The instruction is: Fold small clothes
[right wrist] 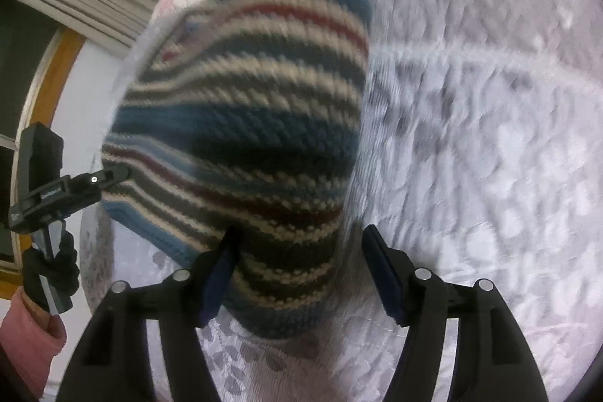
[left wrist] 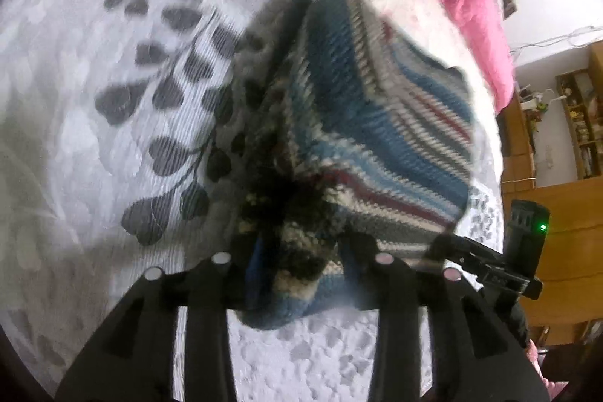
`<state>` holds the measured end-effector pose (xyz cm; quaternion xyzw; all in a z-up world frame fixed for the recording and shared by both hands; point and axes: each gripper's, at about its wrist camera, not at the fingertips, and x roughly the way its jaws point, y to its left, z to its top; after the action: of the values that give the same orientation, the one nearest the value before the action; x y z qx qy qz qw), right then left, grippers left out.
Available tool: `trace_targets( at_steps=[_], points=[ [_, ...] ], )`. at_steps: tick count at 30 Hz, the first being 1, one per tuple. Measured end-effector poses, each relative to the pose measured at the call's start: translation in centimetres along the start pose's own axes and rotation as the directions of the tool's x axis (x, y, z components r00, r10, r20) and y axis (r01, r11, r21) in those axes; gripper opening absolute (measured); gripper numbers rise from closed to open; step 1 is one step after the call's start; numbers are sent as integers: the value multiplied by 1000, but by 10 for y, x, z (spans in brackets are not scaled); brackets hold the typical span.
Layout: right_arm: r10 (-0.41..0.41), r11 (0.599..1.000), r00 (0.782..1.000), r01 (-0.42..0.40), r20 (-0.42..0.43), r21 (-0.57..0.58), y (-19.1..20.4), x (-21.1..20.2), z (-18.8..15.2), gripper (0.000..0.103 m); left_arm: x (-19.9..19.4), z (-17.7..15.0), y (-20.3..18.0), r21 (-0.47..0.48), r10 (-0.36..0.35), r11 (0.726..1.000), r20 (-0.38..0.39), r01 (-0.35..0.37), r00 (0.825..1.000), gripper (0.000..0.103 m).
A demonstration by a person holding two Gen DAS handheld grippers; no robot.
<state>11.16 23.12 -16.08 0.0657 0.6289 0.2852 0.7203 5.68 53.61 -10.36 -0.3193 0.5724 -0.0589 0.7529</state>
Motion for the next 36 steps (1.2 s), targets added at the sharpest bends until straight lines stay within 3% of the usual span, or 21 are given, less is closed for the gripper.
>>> trace_targets(
  at_steps=[3,7,19,27,31,36],
  points=[
    [27,999,998,-29,63,20,-4,-24,10,68,-21,10,-6,21,-20,1000,58,19,998,59],
    [40,998,994,-45,104,46,-7,-41,22,75,-25,32,-8,9,-33,999,76,32,997,63],
    [62,995,993,-69,104,69,-19,-34,41,75,26,88,-15,62,-2,998,-35,5,999,68],
    [147,982,986,-155,79,108,-26,-5,57,81,66,106,10,29,-97,994,-140,102,985,82],
    [191,974,979,-198,71,114,-26,6,66,83,84,107,-4,90,-137,984,-196,157,971,90],
    [206,971,978,-210,40,116,-21,26,77,96,105,102,-22,204,-69,971,-258,125,964,96]
  ],
)
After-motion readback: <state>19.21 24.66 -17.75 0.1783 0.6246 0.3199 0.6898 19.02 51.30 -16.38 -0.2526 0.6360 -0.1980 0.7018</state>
